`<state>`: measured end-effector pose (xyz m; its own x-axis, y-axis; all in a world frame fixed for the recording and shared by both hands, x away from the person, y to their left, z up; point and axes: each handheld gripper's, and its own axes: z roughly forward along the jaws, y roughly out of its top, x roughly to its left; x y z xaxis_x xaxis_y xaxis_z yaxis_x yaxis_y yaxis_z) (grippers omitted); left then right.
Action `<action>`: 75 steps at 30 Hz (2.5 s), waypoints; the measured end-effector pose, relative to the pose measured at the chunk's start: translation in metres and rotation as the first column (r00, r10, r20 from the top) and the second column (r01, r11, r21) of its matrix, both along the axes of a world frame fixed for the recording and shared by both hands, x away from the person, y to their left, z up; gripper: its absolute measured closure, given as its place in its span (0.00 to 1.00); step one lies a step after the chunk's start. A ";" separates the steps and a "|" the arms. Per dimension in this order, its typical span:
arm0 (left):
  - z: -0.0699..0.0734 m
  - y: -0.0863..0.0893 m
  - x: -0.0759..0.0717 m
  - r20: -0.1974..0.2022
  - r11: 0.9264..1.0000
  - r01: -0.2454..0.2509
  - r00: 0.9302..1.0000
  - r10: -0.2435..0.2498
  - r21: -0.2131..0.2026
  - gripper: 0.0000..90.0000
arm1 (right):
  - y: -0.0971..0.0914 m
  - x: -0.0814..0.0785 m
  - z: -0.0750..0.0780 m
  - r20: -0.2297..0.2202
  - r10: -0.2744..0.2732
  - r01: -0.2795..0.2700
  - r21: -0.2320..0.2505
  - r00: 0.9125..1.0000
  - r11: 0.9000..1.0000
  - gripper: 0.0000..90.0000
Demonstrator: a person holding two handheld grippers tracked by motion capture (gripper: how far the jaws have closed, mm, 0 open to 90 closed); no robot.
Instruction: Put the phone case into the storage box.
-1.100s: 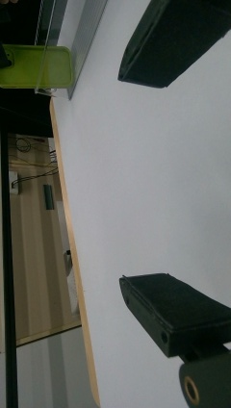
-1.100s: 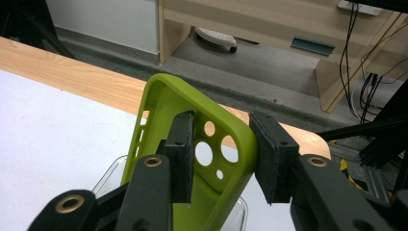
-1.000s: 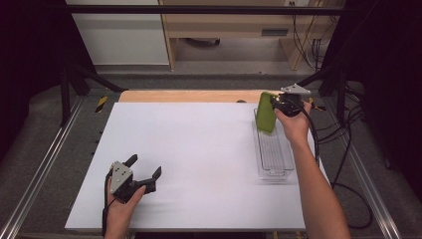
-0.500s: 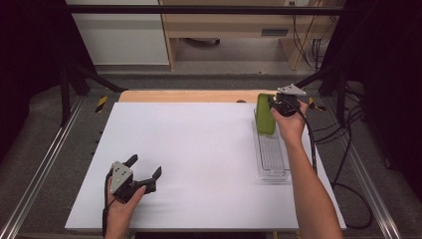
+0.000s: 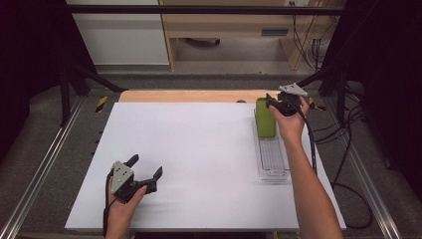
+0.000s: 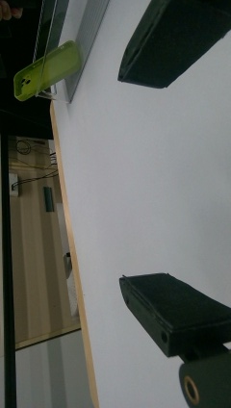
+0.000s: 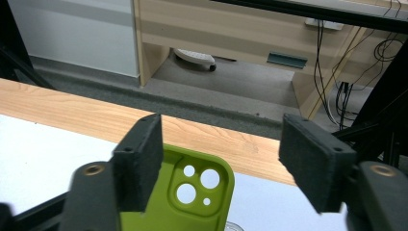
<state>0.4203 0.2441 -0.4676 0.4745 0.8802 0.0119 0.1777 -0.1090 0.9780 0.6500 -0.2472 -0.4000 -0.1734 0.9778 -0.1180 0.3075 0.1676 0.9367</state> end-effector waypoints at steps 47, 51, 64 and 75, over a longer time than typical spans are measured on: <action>0.001 0.002 0.000 0.007 1.000 0.005 1.000 -0.005 0.007 0.05 | 0.006 -0.044 0.050 -0.064 0.063 -0.056 0.110 0.996 0.992 0.10; 0.001 0.002 0.000 0.006 1.000 0.005 1.000 -0.005 0.004 0.05 | 0.005 -0.048 0.054 -0.055 0.062 -0.055 0.114 0.997 0.992 0.10; 0.003 0.006 0.000 0.011 1.000 -0.001 1.000 0.001 -0.004 0.04 | 0.005 -0.056 0.063 -0.036 0.079 -0.073 0.135 0.996 0.988 0.09; 0.004 0.011 0.001 0.010 1.000 -0.008 1.000 0.008 -0.020 0.03 | 0.013 -0.060 0.069 -0.028 0.096 -0.092 0.135 0.995 0.987 0.07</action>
